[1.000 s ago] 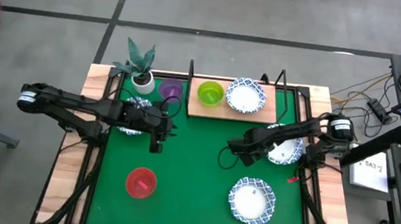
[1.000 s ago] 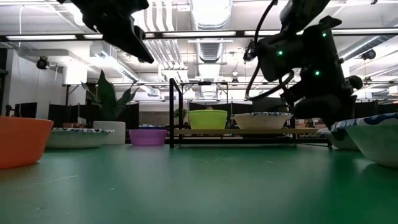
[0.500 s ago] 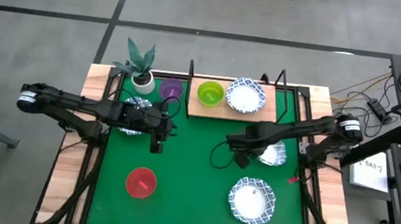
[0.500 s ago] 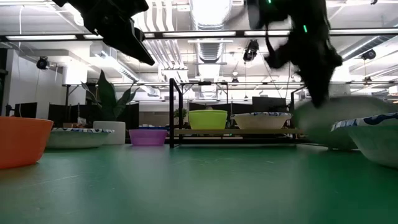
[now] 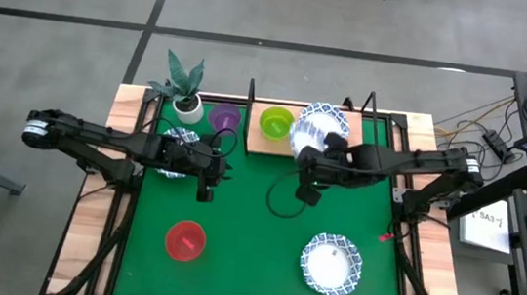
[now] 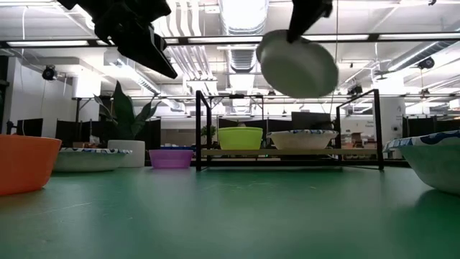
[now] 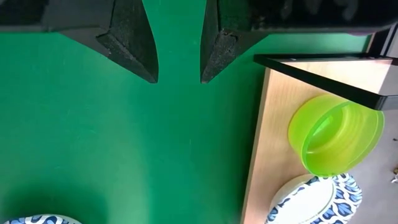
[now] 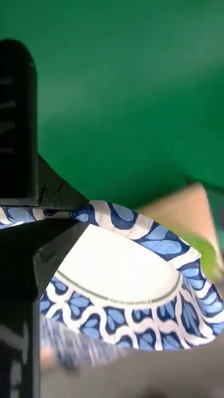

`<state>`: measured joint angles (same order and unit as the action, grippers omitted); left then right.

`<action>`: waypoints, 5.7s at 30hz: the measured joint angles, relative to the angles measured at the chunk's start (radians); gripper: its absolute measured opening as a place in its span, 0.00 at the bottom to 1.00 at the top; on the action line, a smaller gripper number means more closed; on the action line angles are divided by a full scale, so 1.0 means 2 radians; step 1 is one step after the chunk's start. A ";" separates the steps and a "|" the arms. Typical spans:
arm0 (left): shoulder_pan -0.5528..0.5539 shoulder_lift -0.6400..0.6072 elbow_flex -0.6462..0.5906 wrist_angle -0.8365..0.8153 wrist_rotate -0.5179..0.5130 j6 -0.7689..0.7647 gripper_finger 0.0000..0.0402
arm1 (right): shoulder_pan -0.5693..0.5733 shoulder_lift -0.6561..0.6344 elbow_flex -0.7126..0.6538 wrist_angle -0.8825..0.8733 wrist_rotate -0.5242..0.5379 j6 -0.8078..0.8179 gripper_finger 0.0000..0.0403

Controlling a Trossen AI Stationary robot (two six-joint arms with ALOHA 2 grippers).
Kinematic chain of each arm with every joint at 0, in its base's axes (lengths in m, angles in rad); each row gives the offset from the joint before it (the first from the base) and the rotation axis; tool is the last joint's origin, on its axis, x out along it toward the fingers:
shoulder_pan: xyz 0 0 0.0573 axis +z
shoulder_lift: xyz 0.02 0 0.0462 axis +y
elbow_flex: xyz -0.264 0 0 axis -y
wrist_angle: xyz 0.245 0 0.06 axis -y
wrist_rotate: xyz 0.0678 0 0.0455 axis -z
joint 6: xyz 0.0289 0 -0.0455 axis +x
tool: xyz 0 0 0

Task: Place and stack bowls onto a shelf
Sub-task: Stack the top right white bowl into the white bowl on the shelf, then stack the left white bowl into the white bowl on the shelf

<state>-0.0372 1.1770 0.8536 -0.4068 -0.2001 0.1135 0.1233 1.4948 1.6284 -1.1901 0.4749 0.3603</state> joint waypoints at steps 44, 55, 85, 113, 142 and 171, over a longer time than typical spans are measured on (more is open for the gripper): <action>0.000 0.000 0.000 -0.045 0.000 -0.013 0.25 | -0.203 0.075 -0.038 0.031 -0.073 -0.113 0.33; 0.000 0.000 -0.001 -0.072 0.000 -0.042 0.25 | -0.115 -0.027 -0.147 0.146 -0.081 -0.092 0.33; 0.028 0.045 -0.007 -0.321 -0.053 -0.443 0.25 | -0.018 -0.227 -0.411 0.450 -0.080 -0.133 0.32; 0.043 0.152 -0.013 -0.284 -0.059 -0.426 0.41 | -0.018 -0.226 -0.418 0.456 -0.080 -0.127 0.32; 0.000 0.152 0.047 -0.415 -0.039 -0.395 0.00 | -0.018 -0.226 -0.433 0.450 -0.083 -0.115 0.32; -0.109 0.153 0.298 -0.218 -0.048 0.006 0.00 | 0.081 -0.338 -0.483 0.472 -0.088 -0.194 0.31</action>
<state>-0.2545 1.4826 1.4501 -0.8438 -0.2962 0.1263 0.2853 0.8189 0.6621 -0.2469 0.2982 -0.0285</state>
